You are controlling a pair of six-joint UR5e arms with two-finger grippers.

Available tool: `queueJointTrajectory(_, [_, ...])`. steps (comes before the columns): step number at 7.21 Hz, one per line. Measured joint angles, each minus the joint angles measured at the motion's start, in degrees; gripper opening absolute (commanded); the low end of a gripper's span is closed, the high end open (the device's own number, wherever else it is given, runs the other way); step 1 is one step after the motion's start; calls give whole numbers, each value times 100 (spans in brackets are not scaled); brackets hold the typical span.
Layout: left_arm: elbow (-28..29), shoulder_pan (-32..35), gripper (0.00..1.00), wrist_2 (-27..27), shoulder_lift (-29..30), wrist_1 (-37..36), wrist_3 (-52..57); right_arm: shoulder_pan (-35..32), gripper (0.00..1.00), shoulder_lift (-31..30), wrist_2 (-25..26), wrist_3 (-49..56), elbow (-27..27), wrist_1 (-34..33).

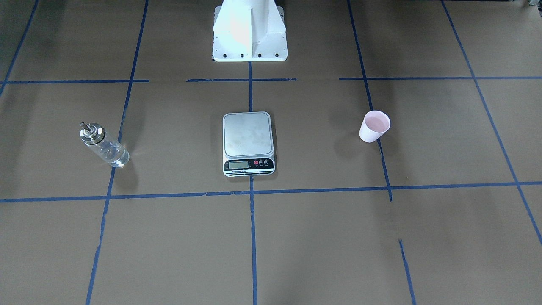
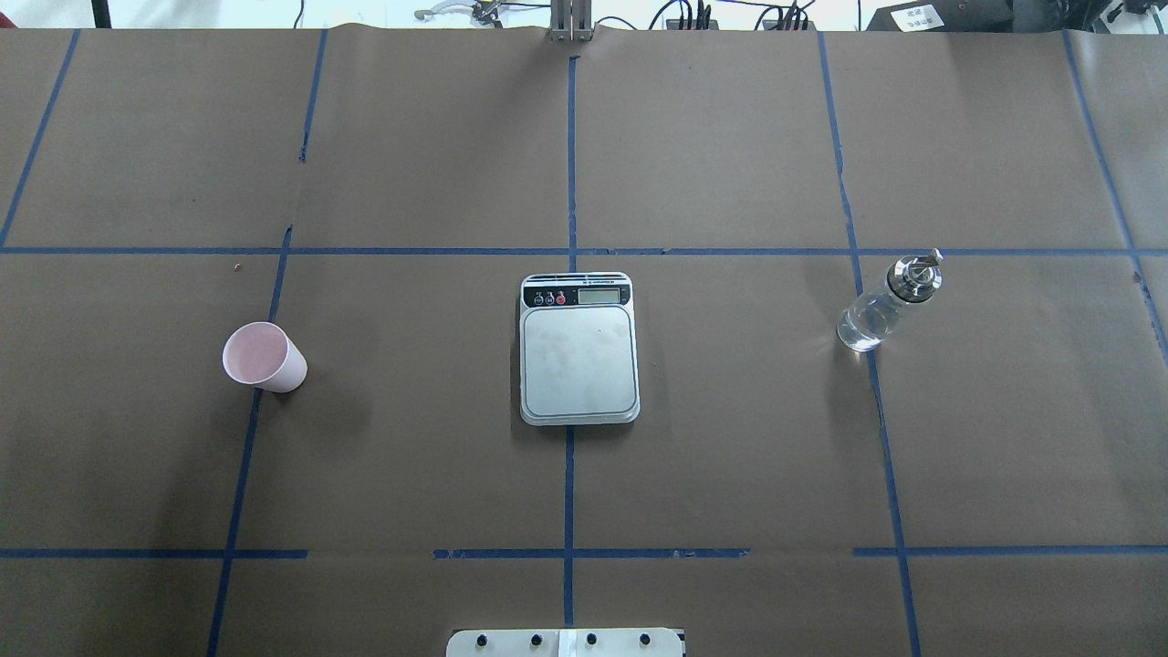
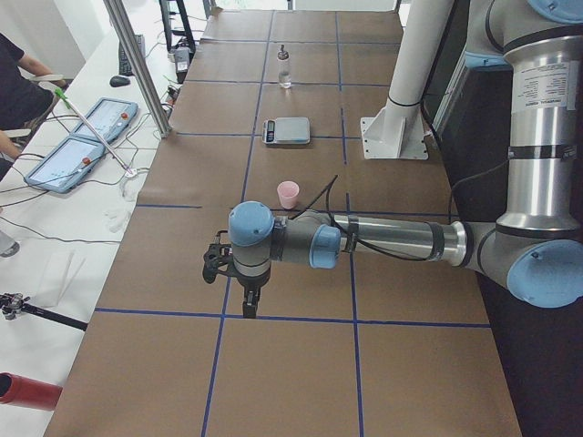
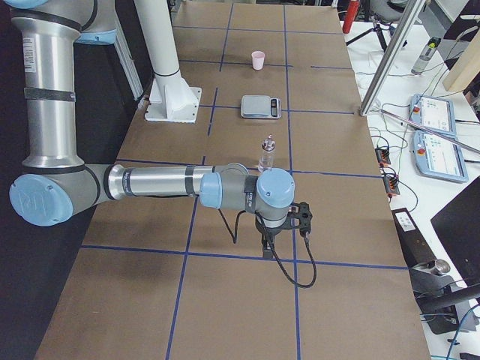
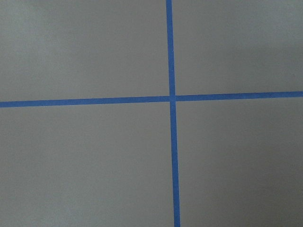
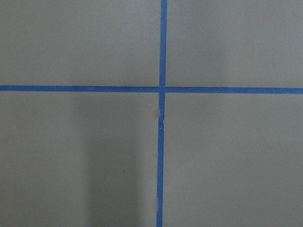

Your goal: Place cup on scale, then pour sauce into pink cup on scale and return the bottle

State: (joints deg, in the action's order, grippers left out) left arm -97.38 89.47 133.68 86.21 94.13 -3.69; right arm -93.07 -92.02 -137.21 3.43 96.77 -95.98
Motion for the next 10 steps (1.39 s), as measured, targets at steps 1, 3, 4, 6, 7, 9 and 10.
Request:
queueJointTrajectory(1, [-3, 0, 100, 0, 0, 2, 0, 0, 100, 4, -1, 0, 1, 0])
queueJointTrajectory(3, [-75, 0, 100, -8, 6, 8, 4, 0, 100, 8, -7, 0, 2, 2])
queueJointTrajectory(4, [-280, -6, 100, -38, 25, -40, -4, 0, 100, 4, -8, 0, 3, 6])
queueJointTrajectory(6, [-1103, -51, 100, -78, 159, -627, -160, 0, 100, 6, -14, 0, 19, 8])
queueJointTrajectory(7, [-1703, -125, 100, -76, 185, -975, -547, 0, 100, 12, -18, 0, 32, 9])
queueJointTrajectory(9, [-2641, -521, 100, -39, 322, -1170, -1209, 0, 100, 21, -27, 0, 54, 9])
queueJointTrajectory(10, [-2739, -860, 100, -25, 566, -1132, -1309, 0, 100, 20, -33, 0, 63, 11])
